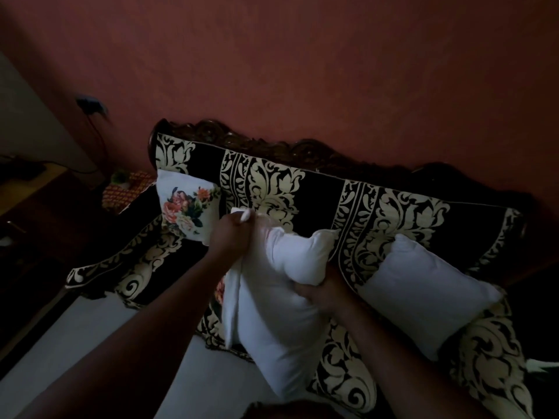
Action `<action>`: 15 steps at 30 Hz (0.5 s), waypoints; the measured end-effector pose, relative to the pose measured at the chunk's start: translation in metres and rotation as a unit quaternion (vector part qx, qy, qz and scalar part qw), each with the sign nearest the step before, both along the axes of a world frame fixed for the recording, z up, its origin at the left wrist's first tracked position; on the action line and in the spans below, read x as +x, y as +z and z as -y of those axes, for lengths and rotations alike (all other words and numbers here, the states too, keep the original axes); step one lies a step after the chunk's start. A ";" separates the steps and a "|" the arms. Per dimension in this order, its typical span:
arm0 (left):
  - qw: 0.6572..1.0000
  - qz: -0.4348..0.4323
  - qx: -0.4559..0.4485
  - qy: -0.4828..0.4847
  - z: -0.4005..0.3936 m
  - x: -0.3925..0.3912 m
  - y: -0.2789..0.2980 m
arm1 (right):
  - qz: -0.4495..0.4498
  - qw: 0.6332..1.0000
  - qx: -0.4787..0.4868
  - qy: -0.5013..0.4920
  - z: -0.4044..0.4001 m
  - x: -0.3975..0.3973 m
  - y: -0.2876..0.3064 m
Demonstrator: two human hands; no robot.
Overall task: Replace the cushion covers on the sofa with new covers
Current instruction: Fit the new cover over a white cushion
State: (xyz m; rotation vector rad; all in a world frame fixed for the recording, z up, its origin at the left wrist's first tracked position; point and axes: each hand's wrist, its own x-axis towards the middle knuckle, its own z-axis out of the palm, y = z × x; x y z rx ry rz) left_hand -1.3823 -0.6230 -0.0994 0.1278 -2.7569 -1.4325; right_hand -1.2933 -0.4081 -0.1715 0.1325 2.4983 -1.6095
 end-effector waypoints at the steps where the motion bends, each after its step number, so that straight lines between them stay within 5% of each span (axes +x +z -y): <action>1: 1.000 -0.015 0.011 -0.022 -0.002 0.002 0.001 | 0.015 0.999 0.030 0.027 0.003 -0.005 0.001; 5: 0.986 -0.041 0.024 -0.162 -0.007 0.012 0.005 | 0.058 0.990 0.100 0.076 0.015 -0.025 0.020; 10: 0.967 -0.049 0.045 -0.246 -0.024 0.027 0.019 | -0.039 0.979 0.131 0.154 0.023 -0.042 0.034; 15: 0.991 -0.111 -0.027 -0.065 0.001 -0.002 0.026 | -0.163 0.984 0.059 -0.051 0.016 -0.020 0.033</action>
